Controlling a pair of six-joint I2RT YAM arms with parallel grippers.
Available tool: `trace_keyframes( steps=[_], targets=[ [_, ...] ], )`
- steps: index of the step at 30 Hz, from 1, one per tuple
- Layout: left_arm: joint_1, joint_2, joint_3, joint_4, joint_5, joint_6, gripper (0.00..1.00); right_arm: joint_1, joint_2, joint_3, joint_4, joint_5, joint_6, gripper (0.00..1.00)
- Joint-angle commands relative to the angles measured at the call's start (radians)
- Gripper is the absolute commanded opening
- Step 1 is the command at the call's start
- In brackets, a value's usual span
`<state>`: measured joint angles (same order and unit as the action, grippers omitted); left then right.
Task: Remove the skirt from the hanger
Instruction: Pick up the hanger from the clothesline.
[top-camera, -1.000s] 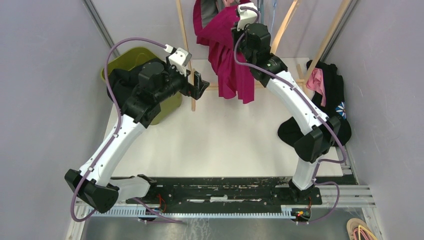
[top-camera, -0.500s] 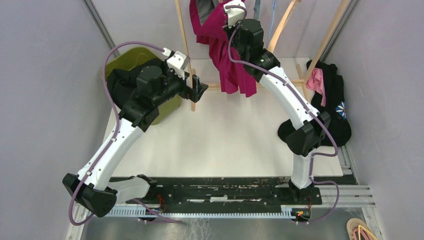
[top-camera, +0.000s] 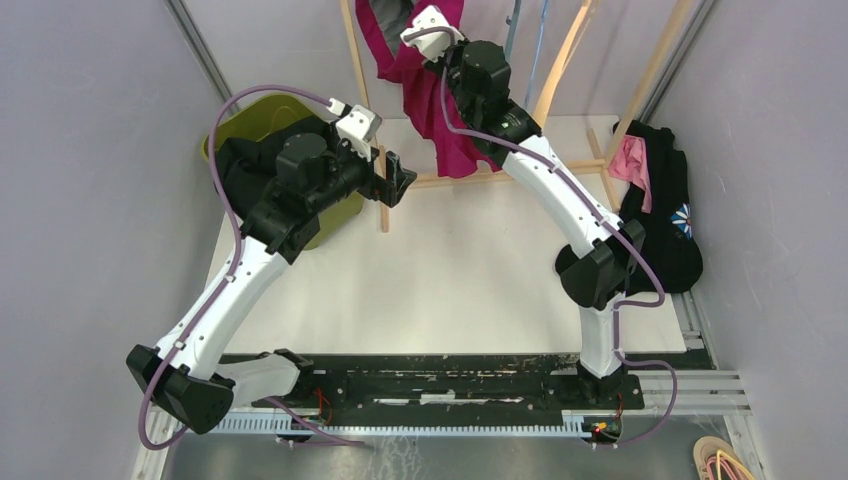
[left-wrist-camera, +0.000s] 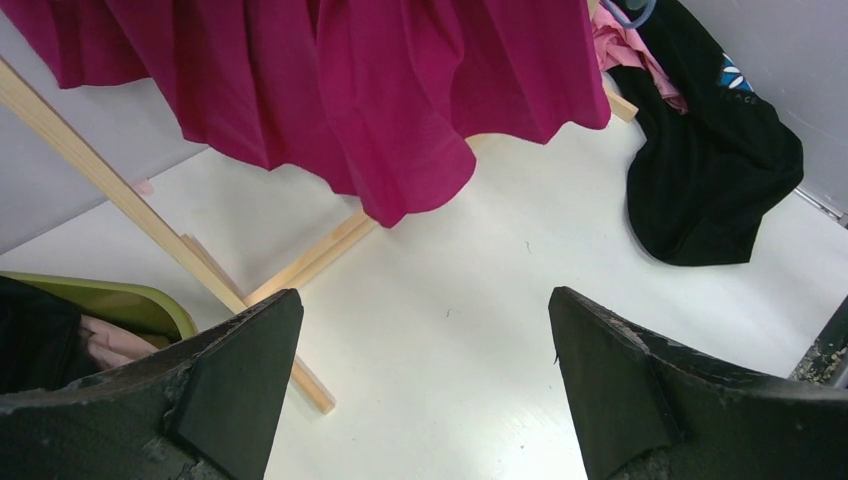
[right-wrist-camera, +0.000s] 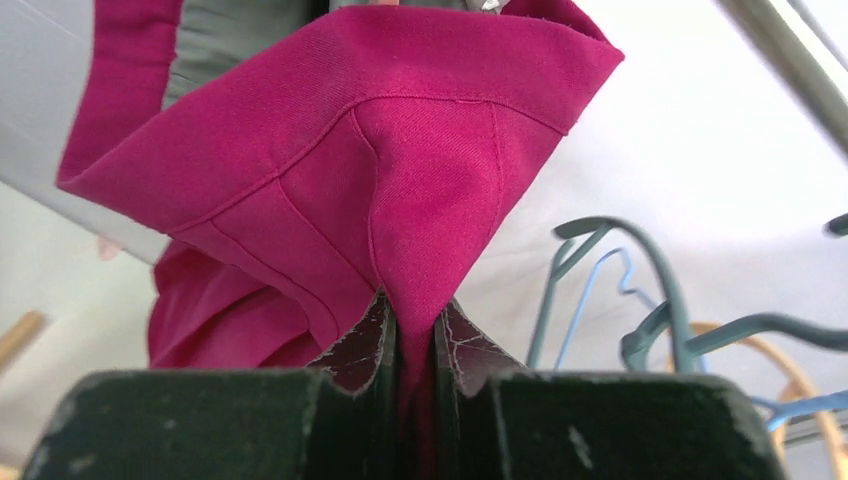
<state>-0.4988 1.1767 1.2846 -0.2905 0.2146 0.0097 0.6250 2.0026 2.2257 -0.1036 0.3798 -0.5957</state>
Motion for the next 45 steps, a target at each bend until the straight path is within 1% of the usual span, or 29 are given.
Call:
trace_keyframes(
  steps=[1, 8, 13, 21, 24, 32, 39, 45],
  targets=[
    [0.002, 0.001, 0.002, 0.045, 0.008, 0.061, 1.00, 0.006, -0.063, 0.024, 0.419, 0.025, -0.249, 0.01],
    [0.001, -0.001, 0.002, 0.041, 0.011, 0.059, 1.00, 0.002, -0.043, -0.033, 0.538, 0.058, -0.500, 0.01],
    [0.002, 0.000, 0.006, 0.029, 0.012, 0.058, 1.00, -0.007, -0.026, -0.066, 0.613, 0.039, -0.602, 0.01],
    [0.002, 0.012, 0.003, 0.028, 0.006, 0.053, 1.00, -0.008, -0.095, -0.175, 0.680, 0.018, -0.640, 0.01],
    [0.002, 0.040, 0.007, 0.048, -0.007, 0.048, 1.00, -0.007, -0.126, -0.211, 0.698, 0.017, -0.651, 0.01],
    [0.003, 0.129, 0.035, 0.104, 0.031, 0.027, 1.00, -0.007, -0.190, -0.263, 0.733, -0.001, -0.667, 0.01],
    [0.009, 0.205, 0.083, 0.132, 0.045, 0.031, 0.99, -0.007, -0.262, -0.316, 0.733, -0.027, -0.657, 0.01],
    [0.021, 0.259, 0.091, 0.160, 0.067, 0.024, 0.99, -0.008, -0.312, -0.383, 0.733, -0.045, -0.633, 0.01]
  ],
)
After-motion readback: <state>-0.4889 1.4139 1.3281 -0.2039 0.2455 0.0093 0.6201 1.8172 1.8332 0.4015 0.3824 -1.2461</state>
